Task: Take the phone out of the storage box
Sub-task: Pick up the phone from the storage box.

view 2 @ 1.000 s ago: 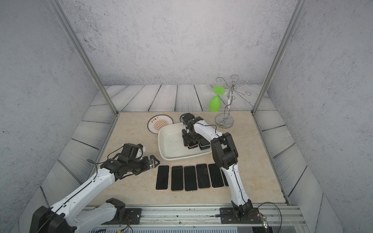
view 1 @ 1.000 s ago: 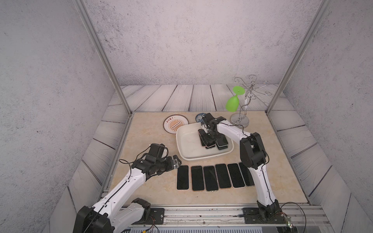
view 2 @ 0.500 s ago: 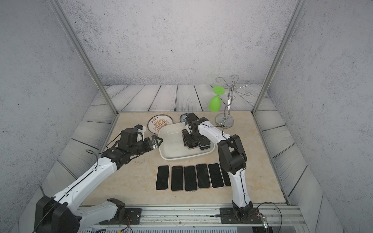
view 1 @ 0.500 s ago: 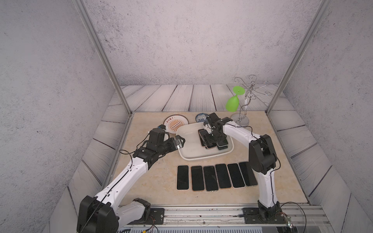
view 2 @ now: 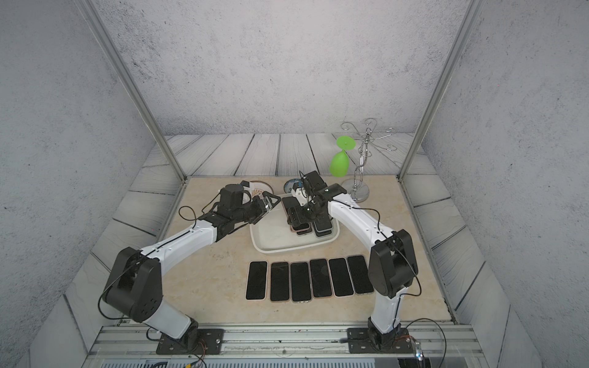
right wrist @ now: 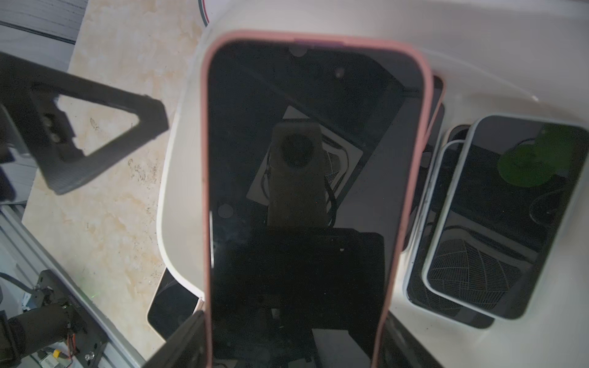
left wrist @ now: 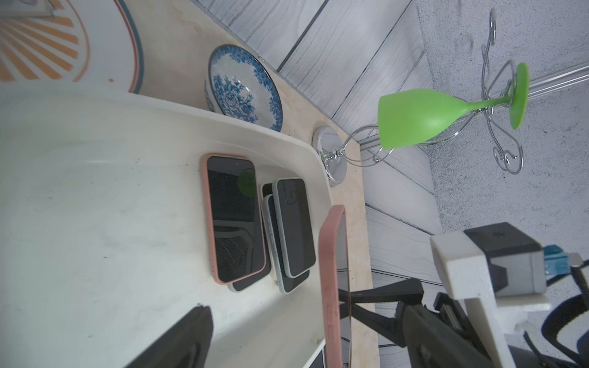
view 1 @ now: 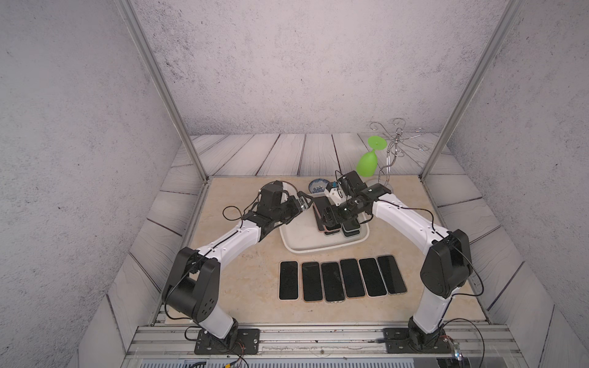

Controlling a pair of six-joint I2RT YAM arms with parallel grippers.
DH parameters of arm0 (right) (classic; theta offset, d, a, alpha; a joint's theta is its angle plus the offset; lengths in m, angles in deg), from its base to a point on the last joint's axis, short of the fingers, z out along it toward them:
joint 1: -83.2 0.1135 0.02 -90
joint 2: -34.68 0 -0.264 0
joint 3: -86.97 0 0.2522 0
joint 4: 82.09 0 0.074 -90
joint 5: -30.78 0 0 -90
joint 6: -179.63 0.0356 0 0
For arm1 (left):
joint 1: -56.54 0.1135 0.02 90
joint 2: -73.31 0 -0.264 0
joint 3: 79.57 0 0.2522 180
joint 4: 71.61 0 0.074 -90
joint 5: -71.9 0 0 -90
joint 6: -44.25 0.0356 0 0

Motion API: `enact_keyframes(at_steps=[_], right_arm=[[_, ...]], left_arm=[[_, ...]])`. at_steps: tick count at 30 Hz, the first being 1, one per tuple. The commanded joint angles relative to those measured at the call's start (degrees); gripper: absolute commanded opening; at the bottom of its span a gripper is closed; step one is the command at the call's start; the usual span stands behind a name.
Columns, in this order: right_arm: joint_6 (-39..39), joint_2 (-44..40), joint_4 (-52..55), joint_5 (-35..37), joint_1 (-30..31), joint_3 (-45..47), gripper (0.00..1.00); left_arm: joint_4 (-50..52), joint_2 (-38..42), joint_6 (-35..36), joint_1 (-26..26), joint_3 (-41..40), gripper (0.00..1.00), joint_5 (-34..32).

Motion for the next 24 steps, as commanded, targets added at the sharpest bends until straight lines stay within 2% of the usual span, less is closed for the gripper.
enact_keyframes(at_steps=[1, 7, 10, 15, 19, 20, 21, 22, 24], right_arm=[[1.2, -2.7, -1.4, -4.2, 0.1, 0.0, 0.00], [2.9, -4.5, -3.3, -8.6, 0.1, 1.6, 0.00], [3.7, -4.7, -3.4, -11.0, 0.1, 1.9, 0.00], [5.7, -4.7, -4.6, -14.5, 0.2, 3.4, 0.00], [5.8, -4.7, -4.2, -15.6, 0.1, 3.7, 0.01], [5.4, -4.7, -3.7, -15.6, 0.1, 3.6, 0.12], [4.8, -4.9, -2.9, -15.4, 0.1, 3.5, 0.33], [4.1, -5.1, -2.1, -14.9, 0.1, 3.4, 0.48], [2.3, -6.3, -0.1, -14.1, 0.1, 3.4, 0.70]], left_arm=[[-4.2, -2.5, -3.2, -1.3, 1.7, 0.97, 0.2], [-5.4, -5.7, -3.8, -2.2, 3.0, 0.80, -0.1], [-5.8, -6.1, -3.9, -2.3, 2.9, 0.66, -0.7], [-5.6, -5.5, -3.2, -2.5, 3.4, 0.35, -0.3], [-4.8, -2.8, -2.0, -2.2, 1.5, 0.02, 0.0], [-4.5, -1.5, -1.8, -1.9, 0.4, 0.00, 0.6], [-4.5, 0.1, -1.4, -1.2, -1.1, 0.00, 1.9], [-4.3, 1.9, -0.7, -0.5, -2.7, 0.00, 3.1], [0.8, 7.6, 3.9, 2.0, -5.6, 0.00, 6.8]])
